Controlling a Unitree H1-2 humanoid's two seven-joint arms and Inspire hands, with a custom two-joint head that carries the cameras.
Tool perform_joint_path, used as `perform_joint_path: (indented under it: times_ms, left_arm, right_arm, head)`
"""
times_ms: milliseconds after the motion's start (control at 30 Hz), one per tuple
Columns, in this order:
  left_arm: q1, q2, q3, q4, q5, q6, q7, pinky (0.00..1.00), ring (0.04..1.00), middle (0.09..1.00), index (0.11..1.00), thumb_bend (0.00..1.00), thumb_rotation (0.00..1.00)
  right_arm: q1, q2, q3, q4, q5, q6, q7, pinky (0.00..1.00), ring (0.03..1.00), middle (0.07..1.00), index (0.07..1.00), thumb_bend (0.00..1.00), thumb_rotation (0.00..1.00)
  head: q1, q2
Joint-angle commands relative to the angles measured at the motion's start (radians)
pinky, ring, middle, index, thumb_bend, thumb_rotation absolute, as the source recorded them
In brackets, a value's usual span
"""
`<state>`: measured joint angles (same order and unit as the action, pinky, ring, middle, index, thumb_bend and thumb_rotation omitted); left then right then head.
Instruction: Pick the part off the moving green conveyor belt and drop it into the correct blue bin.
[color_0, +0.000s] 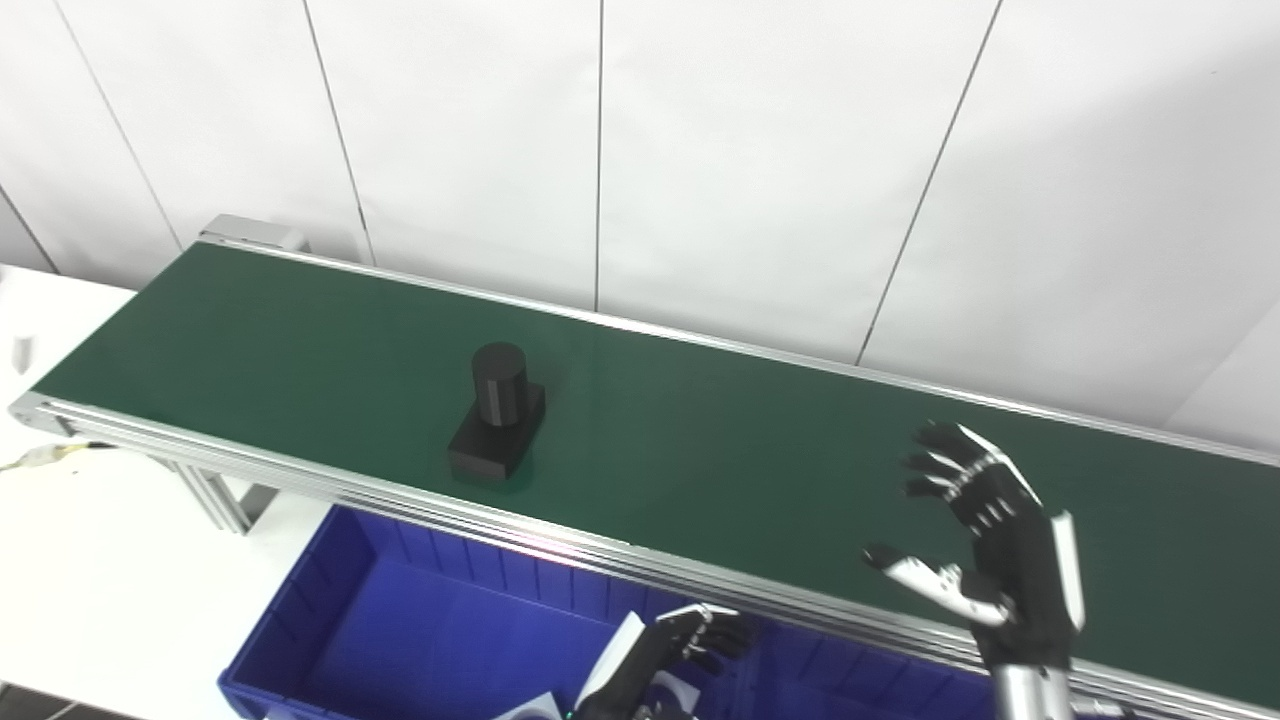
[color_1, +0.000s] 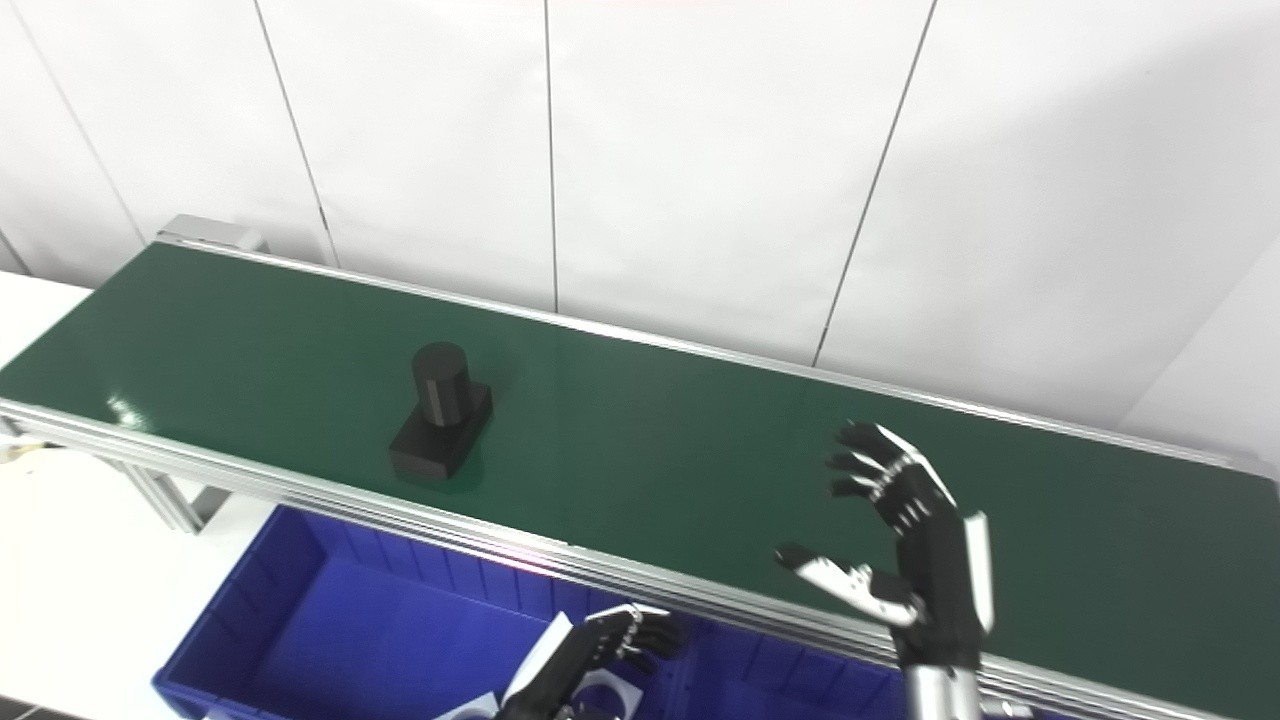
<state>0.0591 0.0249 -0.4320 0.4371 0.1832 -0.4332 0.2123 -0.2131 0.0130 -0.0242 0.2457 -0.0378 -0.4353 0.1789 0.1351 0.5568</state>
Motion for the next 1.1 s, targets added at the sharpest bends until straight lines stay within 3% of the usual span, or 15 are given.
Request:
perform_joint_path:
  times_ms: [0, 333, 1067]
  left_arm:
    - [-0.011, 0.008, 0.002, -0.030, -0.006, -0.037, -0.003, 0.61, 0.673, 0.694, 0.685, 0.82, 0.09]
    - [0.009, 0.023, 0.018, -0.051, -0.035, -0.037, -0.033, 0.60, 0.676, 0.694, 0.684, 0.83, 0.09]
    - [0.021, 0.025, 0.014, -0.078, -0.035, -0.037, -0.047, 0.59, 0.671, 0.698, 0.688, 0.82, 0.08]
  right_arm:
    - [-0.053, -0.003, 0.008, 0.008, -0.001, -0.028, -0.022, 0.57, 0.664, 0.747, 0.760, 0.81, 0.17]
    - [-0.153, 0.001, 0.045, 0.157, -0.024, -0.007, -0.073, 0.58, 0.658, 0.753, 0.775, 0.86, 0.21]
    - [-0.262, 0.038, 0.123, 0.362, -0.113, -0.031, -0.175, 0.56, 0.659, 0.789, 0.770, 0.86, 0.11]
  head:
    - [0.001, 0.000]
    - [-0.032, 0.002]
    - [-0.036, 0.006]
